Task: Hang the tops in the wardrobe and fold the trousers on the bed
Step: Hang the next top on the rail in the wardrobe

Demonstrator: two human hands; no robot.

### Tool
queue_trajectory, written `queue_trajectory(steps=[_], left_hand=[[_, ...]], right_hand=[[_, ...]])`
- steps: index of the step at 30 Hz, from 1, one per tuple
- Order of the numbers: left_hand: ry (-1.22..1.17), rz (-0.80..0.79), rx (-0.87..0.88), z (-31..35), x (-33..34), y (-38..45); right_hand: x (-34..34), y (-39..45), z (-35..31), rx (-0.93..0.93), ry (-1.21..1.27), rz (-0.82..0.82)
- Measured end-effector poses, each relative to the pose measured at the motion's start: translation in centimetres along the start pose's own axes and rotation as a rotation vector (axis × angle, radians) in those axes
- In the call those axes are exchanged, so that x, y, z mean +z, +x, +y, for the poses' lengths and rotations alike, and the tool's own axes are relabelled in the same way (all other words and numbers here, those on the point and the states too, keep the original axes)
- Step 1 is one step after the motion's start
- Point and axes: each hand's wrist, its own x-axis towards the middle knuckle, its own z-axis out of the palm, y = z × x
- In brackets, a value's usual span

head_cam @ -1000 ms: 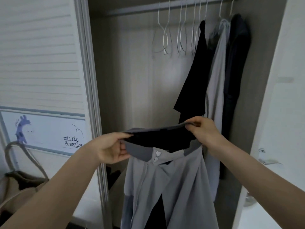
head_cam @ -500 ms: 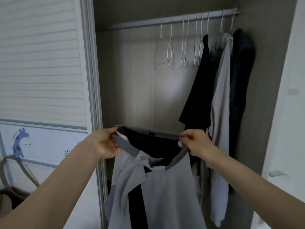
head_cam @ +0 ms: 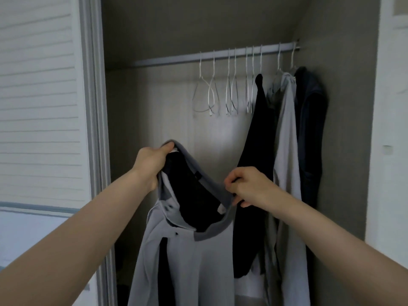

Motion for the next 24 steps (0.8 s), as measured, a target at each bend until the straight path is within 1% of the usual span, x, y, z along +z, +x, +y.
queue_trajectory(steps=[1, 8, 11, 14, 17, 20, 24], left_hand=[[0.0, -0.005, 0.022, 0.3, 0.3, 0.5], [0.048, 0.009, 0.145, 1.6, 2.4, 4.7], [0.036, 0.018, 0.169, 2.0, 2.7, 6.5], [0.043, 0.007, 0.204, 2.3, 3.1, 8.1], [0.052, -0.002, 0.244, 2.4, 3.7, 9.7], [0.045, -0.001, 0.272, 2.4, 4.4, 11.0], [0.059, 0.012, 0.271, 1.8, 5.1, 12.5]], right_hand=[[-0.5, 0.9, -0.7, -0.049, 0.001, 0.04], [-6.1, 8.5, -8.0, -0.405, 0.07, 0.472], [-8.4, 11.6, -10.6, -0.467, 0.055, 0.653], [-10.8, 15.4, -12.1, -0.451, -0.014, 0.766], [-12.9, 19.0, -12.3, -0.359, -0.122, 0.828], [-13.9, 21.6, -11.5, -0.232, -0.225, 0.792], [-14.3, 23.7, -9.5, -0.061, -0.318, 0.66]])
